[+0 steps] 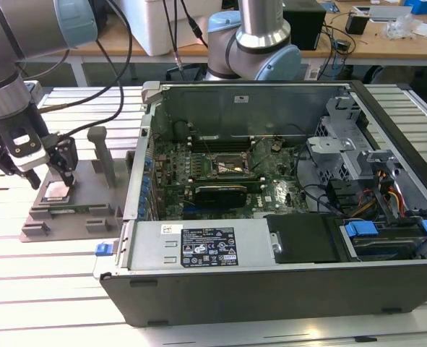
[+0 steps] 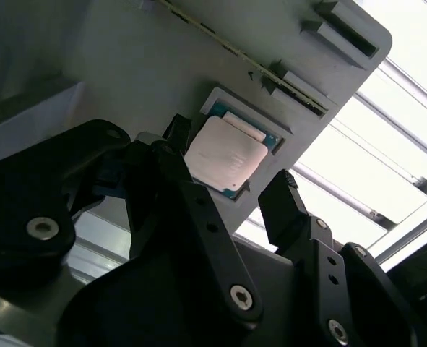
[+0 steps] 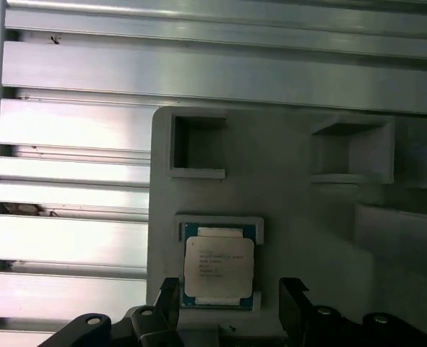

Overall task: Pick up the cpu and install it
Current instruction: 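Pick up the cpu and move it towards the insertion slot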

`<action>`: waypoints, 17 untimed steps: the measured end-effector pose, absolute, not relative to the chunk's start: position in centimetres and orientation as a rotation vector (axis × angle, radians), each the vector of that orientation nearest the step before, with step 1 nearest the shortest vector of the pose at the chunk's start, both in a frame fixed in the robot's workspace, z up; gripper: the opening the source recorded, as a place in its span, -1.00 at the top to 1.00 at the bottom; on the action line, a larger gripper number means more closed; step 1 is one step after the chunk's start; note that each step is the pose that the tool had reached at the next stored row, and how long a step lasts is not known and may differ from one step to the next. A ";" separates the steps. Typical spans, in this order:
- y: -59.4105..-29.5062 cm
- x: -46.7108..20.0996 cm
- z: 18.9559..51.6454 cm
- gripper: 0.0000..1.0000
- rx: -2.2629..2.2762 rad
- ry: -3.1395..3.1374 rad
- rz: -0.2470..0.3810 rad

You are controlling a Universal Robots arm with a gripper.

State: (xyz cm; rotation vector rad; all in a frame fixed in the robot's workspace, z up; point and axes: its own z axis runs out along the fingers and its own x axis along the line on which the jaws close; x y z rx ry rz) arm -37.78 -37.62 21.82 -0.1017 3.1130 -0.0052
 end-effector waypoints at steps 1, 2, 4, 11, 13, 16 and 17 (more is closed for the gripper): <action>-37.6 -37.8 21.8 -0.32 -0.102 3.113 -0.005; -37.6 -37.8 21.8 -0.32 -0.102 3.113 -0.005; -37.6 -37.8 21.8 -0.32 -0.102 3.113 -0.005; -37.6 -37.8 21.7 -0.32 -0.102 3.113 -0.005; -37.6 -37.8 21.5 -0.32 -0.102 3.113 -0.005; -37.6 -37.8 21.1 -0.32 -0.102 3.113 -0.005; -37.6 -37.8 20.9 -0.32 -0.102 3.113 -0.005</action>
